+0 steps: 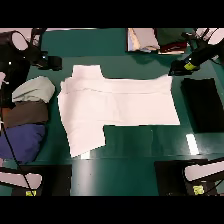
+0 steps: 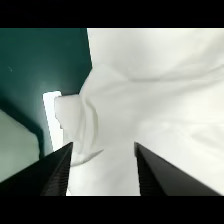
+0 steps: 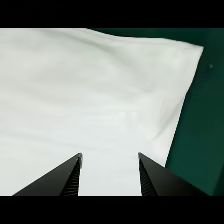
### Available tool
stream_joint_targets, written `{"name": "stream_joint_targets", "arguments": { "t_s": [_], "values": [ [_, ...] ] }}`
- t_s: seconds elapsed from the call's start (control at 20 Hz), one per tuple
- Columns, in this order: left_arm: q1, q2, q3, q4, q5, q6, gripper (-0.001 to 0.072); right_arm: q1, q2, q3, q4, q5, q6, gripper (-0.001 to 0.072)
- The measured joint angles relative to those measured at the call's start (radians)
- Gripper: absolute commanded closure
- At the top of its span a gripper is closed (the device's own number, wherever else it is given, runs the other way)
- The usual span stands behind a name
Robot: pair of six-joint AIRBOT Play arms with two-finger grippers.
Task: Fold the shirts.
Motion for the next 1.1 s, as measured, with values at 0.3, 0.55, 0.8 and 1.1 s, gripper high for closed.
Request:
{"name": "stream_joint_targets", "arguments": {
  "t_s": [0.3,0.55,0.8,1.1],
  "values": [
    [0.130,0.155,-0.181,-0.042,-0.126,0.032,0.0238,-0.053,0.088,-0.077,0.123,0.044,-0.053,0.0299],
    [0.184,0.386,-0.658,-0.111,-0.083,0.041,0.0238,-0.103,0.286,-0.356,0.249,0.037,-0.090,0.0300],
    [0.195,0.476,-0.991,-0.295,0.077,0.057,0.0239,-0.090,0.432,-0.540,0.293,-0.010,-0.106,0.0299],
    [0.141,0.472,-1.121,-0.450,0.260,0.097,0.0240,-0.065,0.493,-0.600,0.306,-0.019,-0.109,0.0301]
  ]
}}
